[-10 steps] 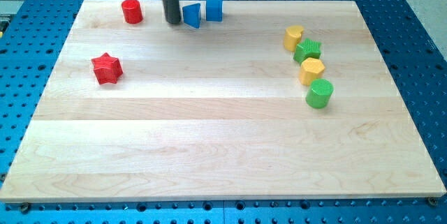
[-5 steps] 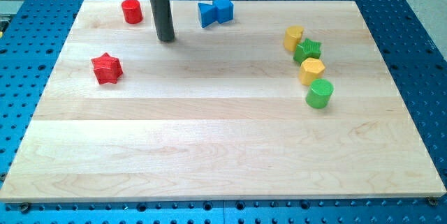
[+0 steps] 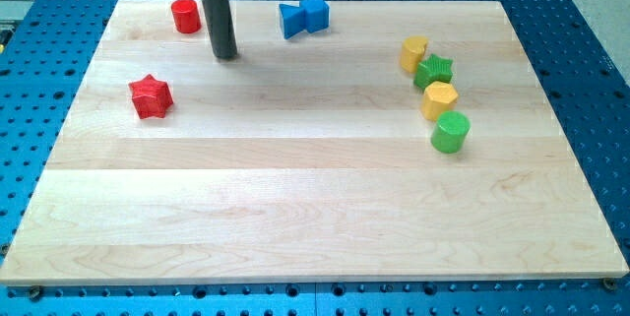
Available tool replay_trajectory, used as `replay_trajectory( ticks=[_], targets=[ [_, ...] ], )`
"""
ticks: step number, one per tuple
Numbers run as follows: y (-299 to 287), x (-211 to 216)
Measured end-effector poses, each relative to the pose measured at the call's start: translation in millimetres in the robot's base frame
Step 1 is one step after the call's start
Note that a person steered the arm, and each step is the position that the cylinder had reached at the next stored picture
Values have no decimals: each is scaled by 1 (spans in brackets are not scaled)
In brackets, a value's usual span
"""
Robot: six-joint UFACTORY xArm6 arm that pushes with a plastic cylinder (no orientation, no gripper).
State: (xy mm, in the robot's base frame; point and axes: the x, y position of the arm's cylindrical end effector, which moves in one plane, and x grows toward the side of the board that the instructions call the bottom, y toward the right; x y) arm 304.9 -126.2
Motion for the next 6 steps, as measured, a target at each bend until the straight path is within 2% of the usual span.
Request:
replay_trajectory(
  ticks=[2, 3, 4, 5, 6],
  targets=[
    [-4, 3],
    [3, 22],
    [94, 20],
    [141, -14],
    [243, -38]
  ],
)
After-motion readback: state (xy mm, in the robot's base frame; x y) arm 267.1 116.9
